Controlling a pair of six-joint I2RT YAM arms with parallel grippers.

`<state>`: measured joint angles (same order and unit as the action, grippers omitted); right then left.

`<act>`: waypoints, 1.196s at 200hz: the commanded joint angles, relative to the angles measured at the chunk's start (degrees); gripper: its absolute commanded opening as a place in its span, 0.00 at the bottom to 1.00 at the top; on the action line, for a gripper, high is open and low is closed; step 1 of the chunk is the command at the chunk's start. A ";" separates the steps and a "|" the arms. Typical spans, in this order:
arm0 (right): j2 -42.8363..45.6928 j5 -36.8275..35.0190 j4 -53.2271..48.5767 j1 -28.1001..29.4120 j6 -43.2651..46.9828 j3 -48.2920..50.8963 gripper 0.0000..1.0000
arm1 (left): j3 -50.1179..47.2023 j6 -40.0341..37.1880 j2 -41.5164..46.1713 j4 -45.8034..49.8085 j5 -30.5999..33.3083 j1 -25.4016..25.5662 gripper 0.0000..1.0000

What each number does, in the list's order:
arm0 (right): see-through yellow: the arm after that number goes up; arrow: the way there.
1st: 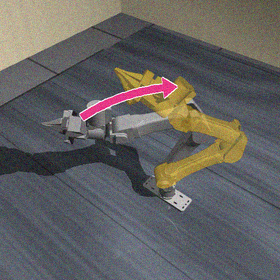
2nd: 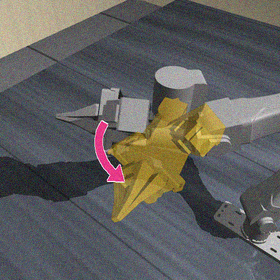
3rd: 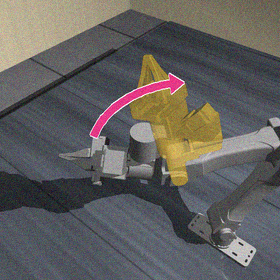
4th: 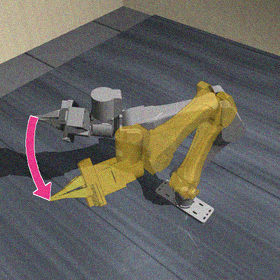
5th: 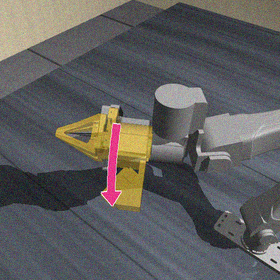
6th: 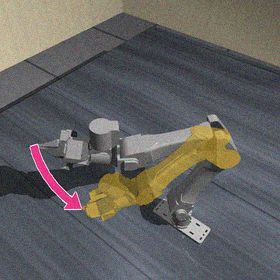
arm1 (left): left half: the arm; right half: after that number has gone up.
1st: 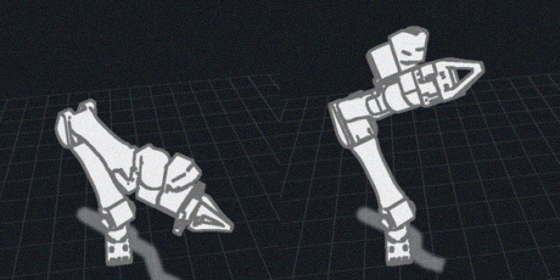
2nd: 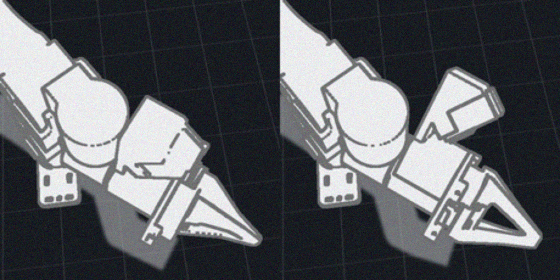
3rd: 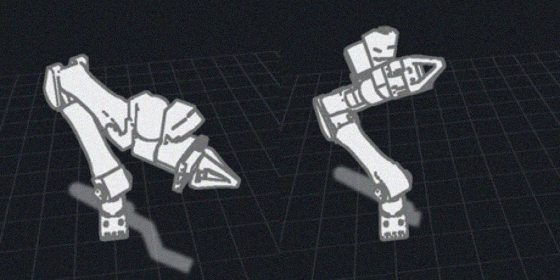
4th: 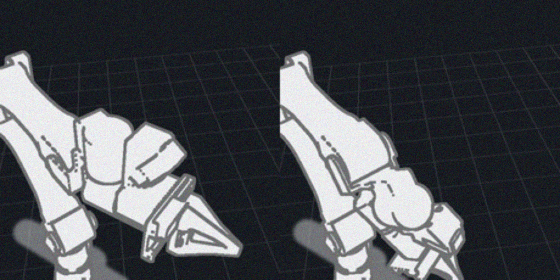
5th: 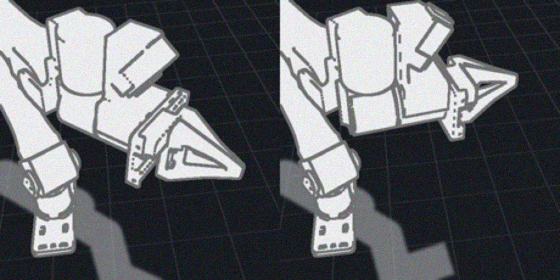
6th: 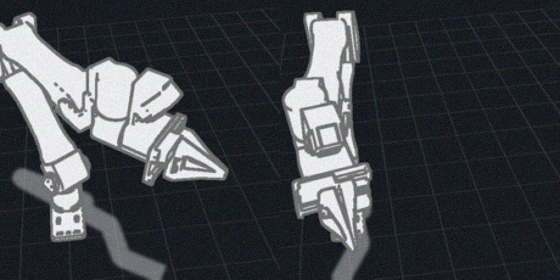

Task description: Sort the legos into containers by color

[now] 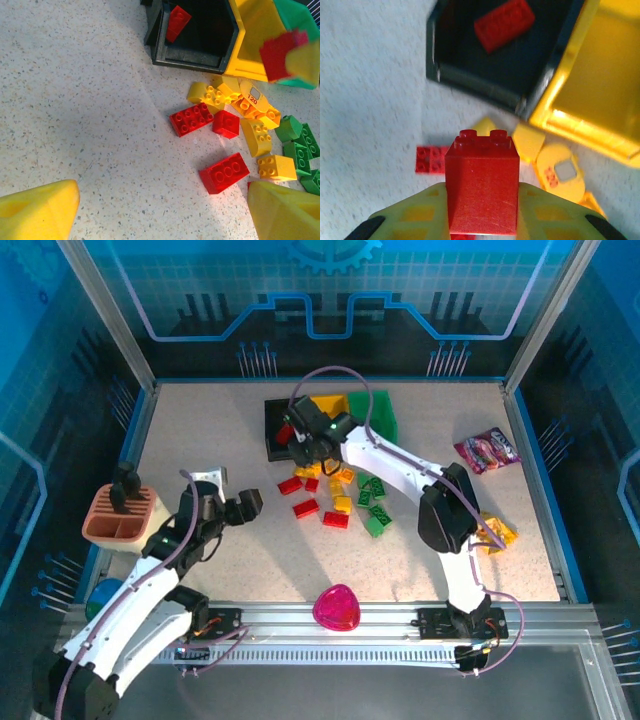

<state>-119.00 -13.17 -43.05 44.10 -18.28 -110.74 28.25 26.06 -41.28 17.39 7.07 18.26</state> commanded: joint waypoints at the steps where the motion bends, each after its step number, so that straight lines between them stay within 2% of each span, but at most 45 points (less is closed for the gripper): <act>1: -4.97 2.42 -2.48 -1.92 2.50 -5.97 0.30 | -1.37 1.78 2.17 0.95 -1.12 0.58 0.88; 80: -22.54 4.55 -9.24 -5.51 4.74 -32.55 0.33 | -1.49 2.23 5.72 4.26 -0.32 1.69 0.87; 91: -24.06 4.23 -10.08 -5.69 4.75 -34.85 0.44 | -1.27 2.24 5.69 4.26 -0.37 1.80 0.87; 102: -24.54 3.26 -10.37 -5.62 4.90 -35.76 0.70 | -0.99 2.06 5.33 4.27 -0.38 2.07 0.87; 116: -23.52 2.84 -10.43 -5.56 4.75 -35.25 0.75 | -0.43 1.35 4.43 4.38 -0.31 2.58 0.87; 145: -16.62 1.94 -6.90 -4.29 5.23 -27.32 0.75 | 0.98 0.20 0.53 4.00 0.03 4.85 0.87; 185: -2.29 3.05 2.23 -3.76 4.57 -8.24 0.75 | 3.58 -2.30 -7.62 1.90 0.14 9.70 0.87; 215: 7.51 5.88 9.88 -4.07 4.79 6.57 0.75 | 5.98 -3.69 -16.18 -1.11 -4.45 10.01 0.88; 239: 13.96 7.29 13.48 -4.71 4.92 15.99 0.76 | 10.31 -5.55 -24.58 -0.52 -5.11 9.58 0.88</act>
<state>-110.04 -8.25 -35.83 40.01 -13.85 -101.65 34.09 23.73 -60.03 18.20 4.60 27.92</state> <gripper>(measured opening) 0.752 0.876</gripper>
